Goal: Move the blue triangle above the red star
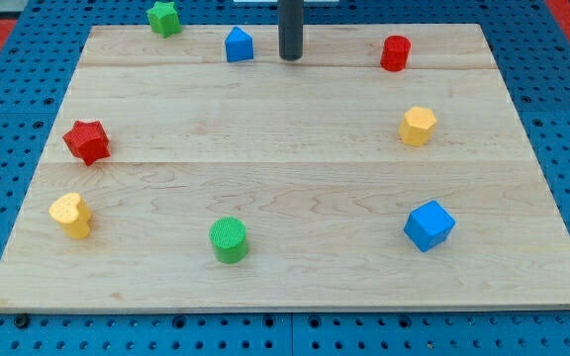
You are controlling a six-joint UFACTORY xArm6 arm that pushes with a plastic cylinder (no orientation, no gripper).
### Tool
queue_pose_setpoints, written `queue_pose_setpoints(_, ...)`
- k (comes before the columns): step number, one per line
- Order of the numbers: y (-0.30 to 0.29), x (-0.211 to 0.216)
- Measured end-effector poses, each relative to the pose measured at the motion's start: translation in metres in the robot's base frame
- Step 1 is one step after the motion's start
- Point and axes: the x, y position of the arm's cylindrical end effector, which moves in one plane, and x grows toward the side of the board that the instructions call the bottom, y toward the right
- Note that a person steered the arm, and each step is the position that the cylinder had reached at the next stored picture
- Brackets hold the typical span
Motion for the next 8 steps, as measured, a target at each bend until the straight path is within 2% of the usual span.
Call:
queue_pose_setpoints(1,-0.033,-0.032)
queue_pose_setpoints(2,-0.095,-0.006)
queue_pose_setpoints(3,-0.091,0.006)
queue_pose_setpoints(5,0.007,-0.001)
queue_pose_setpoints(7,-0.064,0.037)
queue_pose_setpoints(8,-0.13,0.038)
